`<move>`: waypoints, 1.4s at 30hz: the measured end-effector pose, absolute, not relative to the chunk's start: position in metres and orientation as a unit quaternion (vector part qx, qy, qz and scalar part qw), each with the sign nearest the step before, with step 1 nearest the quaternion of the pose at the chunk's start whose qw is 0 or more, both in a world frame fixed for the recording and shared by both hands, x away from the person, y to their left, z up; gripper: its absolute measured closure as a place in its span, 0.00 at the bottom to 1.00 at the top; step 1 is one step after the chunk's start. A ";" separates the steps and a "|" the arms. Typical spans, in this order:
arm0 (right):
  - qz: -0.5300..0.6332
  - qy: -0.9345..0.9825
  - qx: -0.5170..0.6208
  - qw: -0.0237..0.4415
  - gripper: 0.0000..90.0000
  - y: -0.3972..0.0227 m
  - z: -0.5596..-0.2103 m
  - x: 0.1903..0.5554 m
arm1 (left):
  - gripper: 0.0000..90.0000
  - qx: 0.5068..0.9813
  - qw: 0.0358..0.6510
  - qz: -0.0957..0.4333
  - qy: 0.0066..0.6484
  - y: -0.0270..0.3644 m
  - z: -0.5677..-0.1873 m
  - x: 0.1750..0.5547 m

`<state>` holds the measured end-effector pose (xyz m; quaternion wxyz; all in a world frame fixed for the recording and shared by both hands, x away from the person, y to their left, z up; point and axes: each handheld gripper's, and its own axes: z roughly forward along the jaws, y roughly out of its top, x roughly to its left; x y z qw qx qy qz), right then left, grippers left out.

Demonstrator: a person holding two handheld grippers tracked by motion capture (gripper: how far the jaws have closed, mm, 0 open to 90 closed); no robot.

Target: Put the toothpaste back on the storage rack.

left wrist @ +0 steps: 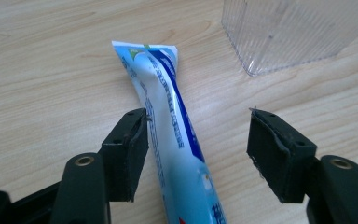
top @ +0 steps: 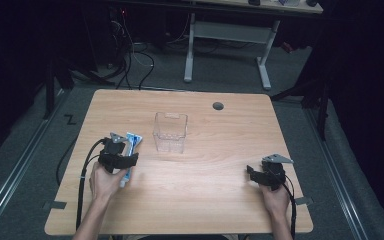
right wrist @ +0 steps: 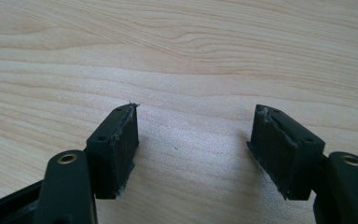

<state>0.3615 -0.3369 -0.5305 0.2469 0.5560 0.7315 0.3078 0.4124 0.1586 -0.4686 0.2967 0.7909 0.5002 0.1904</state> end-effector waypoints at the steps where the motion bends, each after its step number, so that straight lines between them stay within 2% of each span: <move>1: 0.308 0.732 0.556 0.247 0.36 -0.337 -0.531 0.361 | 0.43 0.792 0.292 0.193 0.501 0.157 -0.469 0.414; 12: 0.308 0.731 0.556 0.247 0.36 -0.337 -0.531 0.362 | 0.47 0.779 0.294 0.171 0.527 0.155 -0.475 0.433; 19: 0.308 0.731 0.557 0.247 0.36 -0.337 -0.531 0.362 | 0.50 0.793 0.257 0.172 0.525 0.147 -0.476 0.445; 27: 0.308 0.731 0.557 0.247 0.36 -0.337 -0.531 0.362 | 0.51 0.785 0.238 0.169 0.546 0.147 -0.486 0.456; 42: 0.308 0.731 0.556 0.247 0.36 -0.337 -0.531 0.362 | 0.58 0.788 0.188 0.166 0.562 0.140 -0.498 0.472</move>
